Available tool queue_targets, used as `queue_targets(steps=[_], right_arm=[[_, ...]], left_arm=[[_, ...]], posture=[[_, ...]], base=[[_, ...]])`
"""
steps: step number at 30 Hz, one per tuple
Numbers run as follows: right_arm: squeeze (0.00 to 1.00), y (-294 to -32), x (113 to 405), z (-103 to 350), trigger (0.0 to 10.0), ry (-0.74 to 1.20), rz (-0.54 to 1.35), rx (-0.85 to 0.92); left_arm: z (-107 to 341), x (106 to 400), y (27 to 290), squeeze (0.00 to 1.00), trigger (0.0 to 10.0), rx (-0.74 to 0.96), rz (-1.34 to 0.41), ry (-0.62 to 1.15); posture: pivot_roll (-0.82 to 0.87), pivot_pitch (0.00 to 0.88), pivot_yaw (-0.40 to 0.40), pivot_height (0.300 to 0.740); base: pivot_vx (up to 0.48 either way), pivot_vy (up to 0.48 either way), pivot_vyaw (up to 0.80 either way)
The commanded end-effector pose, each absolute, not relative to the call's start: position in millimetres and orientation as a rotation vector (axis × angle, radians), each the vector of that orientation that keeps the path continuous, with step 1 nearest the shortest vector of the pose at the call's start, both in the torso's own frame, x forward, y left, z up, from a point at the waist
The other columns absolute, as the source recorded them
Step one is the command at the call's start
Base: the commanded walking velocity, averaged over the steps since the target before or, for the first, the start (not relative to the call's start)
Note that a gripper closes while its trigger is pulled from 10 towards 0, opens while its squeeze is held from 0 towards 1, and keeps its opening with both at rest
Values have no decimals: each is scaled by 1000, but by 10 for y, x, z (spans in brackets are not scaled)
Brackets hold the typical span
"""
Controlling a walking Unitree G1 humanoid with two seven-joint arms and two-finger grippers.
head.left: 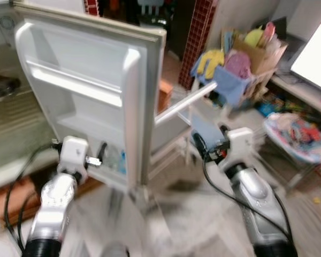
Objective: Restocking fridge
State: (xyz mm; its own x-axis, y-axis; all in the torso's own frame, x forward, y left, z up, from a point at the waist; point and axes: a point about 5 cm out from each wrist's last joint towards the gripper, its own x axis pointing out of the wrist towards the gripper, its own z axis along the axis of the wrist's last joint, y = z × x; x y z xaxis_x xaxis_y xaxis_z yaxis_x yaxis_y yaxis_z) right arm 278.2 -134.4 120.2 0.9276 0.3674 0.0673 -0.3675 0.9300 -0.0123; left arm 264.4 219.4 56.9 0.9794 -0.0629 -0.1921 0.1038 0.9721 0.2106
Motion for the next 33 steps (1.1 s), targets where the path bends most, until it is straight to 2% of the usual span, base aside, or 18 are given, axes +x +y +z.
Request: queue_targets(steps=[1,8,16,21,27,33], right_arm=[[0,-1424,2814,1191,10000,-67,354,-8],[0,-1379,2922,1251,10000,-88,375,2],[0,-1418,2877,1190,10000,-80,341,20],[0,-1402,2830,1138,10000,-65,311,37],[0,-1462,2831,1103,10000,-56,211,14],[0,-1523,2873,1117,10000,-66,159,-9]], left_arm=[[586,2665,2132,0,10000,218,-89,178],[583,2644,2170,0,10000,225,-35,181],[576,2616,2252,0,10000,231,71,188],[576,2632,2255,0,10000,228,71,188],[602,2651,2236,0,10000,230,48,174],[605,2633,2225,0,10000,222,51,168]], posture=[[95,0,-28,740],[107,0,-33,740],[102,0,-30,740],[95,0,-26,740],[96,0,-28,740],[99,0,-30,740]], base=[[0,0,788],[0,0,788],[0,0,779],[0,0,730],[0,0,0],[282,-60,0]])
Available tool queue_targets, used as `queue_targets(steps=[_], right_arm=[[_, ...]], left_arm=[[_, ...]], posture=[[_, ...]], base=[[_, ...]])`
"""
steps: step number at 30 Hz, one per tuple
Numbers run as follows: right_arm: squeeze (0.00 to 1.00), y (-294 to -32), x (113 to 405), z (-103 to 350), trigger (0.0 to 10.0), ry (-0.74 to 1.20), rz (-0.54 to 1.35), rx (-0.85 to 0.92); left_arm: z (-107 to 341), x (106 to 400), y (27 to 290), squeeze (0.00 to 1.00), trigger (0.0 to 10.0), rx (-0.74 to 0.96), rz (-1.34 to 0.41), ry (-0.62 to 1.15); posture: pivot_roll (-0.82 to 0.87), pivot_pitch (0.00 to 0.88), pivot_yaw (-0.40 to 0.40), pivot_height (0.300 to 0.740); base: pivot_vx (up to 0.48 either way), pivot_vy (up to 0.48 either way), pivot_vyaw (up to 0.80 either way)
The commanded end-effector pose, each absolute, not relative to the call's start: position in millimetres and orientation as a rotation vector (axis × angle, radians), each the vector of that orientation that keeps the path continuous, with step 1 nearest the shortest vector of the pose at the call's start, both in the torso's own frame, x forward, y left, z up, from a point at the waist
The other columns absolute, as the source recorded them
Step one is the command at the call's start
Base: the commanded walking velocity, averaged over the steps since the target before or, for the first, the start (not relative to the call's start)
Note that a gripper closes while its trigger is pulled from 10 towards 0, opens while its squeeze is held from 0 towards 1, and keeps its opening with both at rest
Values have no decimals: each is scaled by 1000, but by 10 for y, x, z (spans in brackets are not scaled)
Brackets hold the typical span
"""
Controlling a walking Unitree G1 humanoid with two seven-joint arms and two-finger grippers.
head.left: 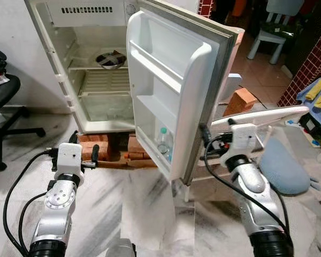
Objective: Restocking fridge
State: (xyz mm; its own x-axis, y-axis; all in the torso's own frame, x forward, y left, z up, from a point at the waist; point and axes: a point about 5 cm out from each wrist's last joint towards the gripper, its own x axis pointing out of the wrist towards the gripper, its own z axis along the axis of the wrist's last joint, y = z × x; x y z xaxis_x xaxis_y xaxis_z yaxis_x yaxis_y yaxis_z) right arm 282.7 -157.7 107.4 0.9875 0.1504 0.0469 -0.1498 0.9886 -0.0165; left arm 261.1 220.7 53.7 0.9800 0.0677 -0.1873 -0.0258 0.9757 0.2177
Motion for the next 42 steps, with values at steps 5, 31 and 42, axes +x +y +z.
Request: queue_targets(steps=[5,31,42], right_arm=[[0,-1503,2912,1143,10000,-72,173,-8],[0,-1217,3232,1295,10000,-87,384,6],[0,-1057,3495,1437,10000,-82,398,7]], left_arm=[[594,2631,2228,0,10000,216,57,174],[464,2462,2177,0,10000,-9,92,307],[331,2299,2116,0,10000,7,6,421]], posture=[[105,0,-34,740],[151,0,-39,740],[195,0,-58,740]], base=[[311,-362,0],[108,-111,275],[0,0,72]])
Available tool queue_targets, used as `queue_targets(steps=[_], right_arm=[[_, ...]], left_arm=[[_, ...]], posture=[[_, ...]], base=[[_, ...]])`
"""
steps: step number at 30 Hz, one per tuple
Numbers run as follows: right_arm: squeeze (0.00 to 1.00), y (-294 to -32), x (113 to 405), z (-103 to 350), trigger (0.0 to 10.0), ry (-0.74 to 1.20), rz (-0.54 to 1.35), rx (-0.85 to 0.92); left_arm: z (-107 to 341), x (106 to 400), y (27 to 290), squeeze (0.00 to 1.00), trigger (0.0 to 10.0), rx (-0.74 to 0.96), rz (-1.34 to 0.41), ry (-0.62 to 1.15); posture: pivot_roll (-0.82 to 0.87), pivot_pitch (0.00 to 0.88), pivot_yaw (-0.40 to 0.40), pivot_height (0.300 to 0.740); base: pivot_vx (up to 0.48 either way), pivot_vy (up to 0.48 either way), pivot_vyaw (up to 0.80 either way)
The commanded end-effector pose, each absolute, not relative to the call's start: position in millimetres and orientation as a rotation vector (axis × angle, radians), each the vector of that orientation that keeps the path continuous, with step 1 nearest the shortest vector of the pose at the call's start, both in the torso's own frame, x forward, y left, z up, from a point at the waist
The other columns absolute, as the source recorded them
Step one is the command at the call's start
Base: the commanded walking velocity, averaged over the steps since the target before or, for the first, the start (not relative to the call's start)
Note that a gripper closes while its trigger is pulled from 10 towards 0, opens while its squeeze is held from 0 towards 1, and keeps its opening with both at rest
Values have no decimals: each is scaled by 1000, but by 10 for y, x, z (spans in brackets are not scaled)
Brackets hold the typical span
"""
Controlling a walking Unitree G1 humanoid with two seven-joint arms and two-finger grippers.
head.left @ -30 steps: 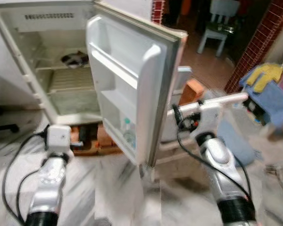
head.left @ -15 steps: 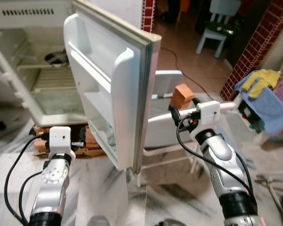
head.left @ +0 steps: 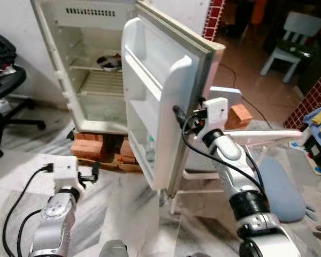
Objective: Restocking fridge
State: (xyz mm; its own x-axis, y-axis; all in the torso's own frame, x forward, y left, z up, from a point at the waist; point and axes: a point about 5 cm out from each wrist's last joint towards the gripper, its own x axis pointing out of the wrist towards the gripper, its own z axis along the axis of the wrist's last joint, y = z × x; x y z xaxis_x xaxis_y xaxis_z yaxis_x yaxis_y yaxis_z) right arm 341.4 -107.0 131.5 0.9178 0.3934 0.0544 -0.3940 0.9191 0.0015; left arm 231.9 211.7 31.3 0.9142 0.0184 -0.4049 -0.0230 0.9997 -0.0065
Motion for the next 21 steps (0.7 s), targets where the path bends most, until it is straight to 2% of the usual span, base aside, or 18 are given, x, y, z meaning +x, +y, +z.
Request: queue_targets(steps=[1,9,15,17,19,21], right_arm=[[0,-1057,3495,1437,10000,-82,398,7],[0,-1083,3612,1407,10000,-39,290,-52],[0,-943,3693,1485,10000,-47,254,-29],[0,-808,3677,1523,10000,-61,340,93],[0,-726,3654,1542,10000,-68,395,131],[0,-473,3533,1596,10000,-57,613,299]], left_arm=[[331,2299,2116,0,10000,7,6,421],[345,2284,2121,0,10000,-3,8,429],[346,2289,2106,0,10000,1,-6,434],[354,2279,2100,0,10000,0,-8,436],[355,2275,2098,0,10000,1,-10,437],[355,2271,2095,0,10000,4,-16,436]], posture=[[195,0,-58,740],[195,0,-61,740],[198,0,-62,740],[199,0,-64,740],[199,0,-63,740],[200,0,-63,740]], base=[[0,0,0],[0,0,0],[0,0,0],[0,0,0],[0,0,0],[0,0,0]])
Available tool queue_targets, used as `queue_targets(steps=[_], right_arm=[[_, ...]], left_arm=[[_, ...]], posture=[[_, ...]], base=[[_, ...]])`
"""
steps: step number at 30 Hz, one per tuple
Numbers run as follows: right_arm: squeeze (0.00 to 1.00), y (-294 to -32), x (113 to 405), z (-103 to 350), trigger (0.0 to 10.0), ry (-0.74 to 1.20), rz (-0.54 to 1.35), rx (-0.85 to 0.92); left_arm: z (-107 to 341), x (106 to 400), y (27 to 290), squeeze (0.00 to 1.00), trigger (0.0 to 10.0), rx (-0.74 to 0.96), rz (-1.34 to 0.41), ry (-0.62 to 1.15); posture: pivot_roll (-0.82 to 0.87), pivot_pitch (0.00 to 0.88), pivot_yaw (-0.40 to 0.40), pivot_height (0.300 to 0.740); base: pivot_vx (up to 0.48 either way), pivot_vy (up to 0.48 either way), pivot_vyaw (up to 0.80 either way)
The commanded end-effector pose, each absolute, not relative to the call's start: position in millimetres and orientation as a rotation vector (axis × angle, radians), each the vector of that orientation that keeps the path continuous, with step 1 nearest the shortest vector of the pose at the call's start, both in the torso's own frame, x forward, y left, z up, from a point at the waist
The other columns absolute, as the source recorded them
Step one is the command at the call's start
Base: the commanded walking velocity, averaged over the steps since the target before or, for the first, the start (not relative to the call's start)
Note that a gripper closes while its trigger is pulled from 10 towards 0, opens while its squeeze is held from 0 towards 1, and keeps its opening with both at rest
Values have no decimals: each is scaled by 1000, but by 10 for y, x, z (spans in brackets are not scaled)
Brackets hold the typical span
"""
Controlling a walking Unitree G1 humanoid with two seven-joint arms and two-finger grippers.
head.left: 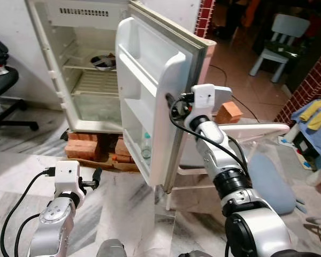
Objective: Restocking fridge
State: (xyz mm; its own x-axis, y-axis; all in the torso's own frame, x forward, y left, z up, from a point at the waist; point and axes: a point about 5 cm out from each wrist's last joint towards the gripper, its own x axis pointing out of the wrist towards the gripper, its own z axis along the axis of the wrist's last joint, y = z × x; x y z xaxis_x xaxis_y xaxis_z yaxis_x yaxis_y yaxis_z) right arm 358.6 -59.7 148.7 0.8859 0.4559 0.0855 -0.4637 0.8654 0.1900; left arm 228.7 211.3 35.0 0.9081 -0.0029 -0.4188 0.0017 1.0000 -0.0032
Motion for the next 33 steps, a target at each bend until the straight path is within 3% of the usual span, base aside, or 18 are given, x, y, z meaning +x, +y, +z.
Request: queue_targets(steps=[1,2,3,4,5,7,9,11,12,16,20,27,33], right_arm=[[0,-363,3441,1644,10000,-56,736,385],[0,-259,3265,1727,10000,-60,929,476],[0,-259,3265,1727,10000,-60,929,476],[0,-208,3089,1793,10000,-65,1084,535],[0,-208,3089,1793,10000,-65,1084,535],[0,-218,2803,1855,10000,-59,1295,598],[0,-269,2767,1779,10000,-35,1303,552],[0,-393,2843,1517,10000,25,1193,385],[0,-609,3019,1148,10000,146,995,149],[0,-1101,3307,826,10000,232,603,-202],[0,-1337,3445,1058,10000,190,405,-180],[0,-1433,3516,1194,10000,126,358,-190],[0,-1318,3652,1451,10000,-33,300,-36]], left_arm=[[355,2271,2094,0,10000,7,-18,436],[356,2268,2092,0,10000,8,-20,437],[356,2268,2092,0,10000,8,-20,437],[359,2266,2091,0,10000,10,-21,438],[359,2266,2091,0,10000,10,-21,438],[363,2266,2091,0,10000,12,-23,439],[361,2271,2095,0,10000,14,-24,440],[354,2272,2105,0,10000,18,-25,443],[352,2267,2109,0,10000,21,-28,446],[352,2258,2113,0,10000,24,-29,450],[356,2243,2112,0,10000,32,-30,453],[359,2220,2119,0,10000,34,-26,457],[342,2210,2114,0,10000,35,-30,465]], posture=[[200,0,-63,740],[200,0,-62,740],[200,0,-62,740],[199,0,-61,740],[199,0,-61,740],[197,0,-60,740],[197,0,-60,740],[194,0,-58,740],[194,0,-56,740],[194,0,-54,740],[200,0,-53,740],[206,0,-57,740],[202,0,-53,740]], base=[[0,0,0],[0,0,0],[0,0,0],[0,0,0],[0,0,0],[0,0,0],[0,0,0],[0,0,0],[0,0,0],[0,0,0],[0,0,0],[0,0,0],[0,0,0]])
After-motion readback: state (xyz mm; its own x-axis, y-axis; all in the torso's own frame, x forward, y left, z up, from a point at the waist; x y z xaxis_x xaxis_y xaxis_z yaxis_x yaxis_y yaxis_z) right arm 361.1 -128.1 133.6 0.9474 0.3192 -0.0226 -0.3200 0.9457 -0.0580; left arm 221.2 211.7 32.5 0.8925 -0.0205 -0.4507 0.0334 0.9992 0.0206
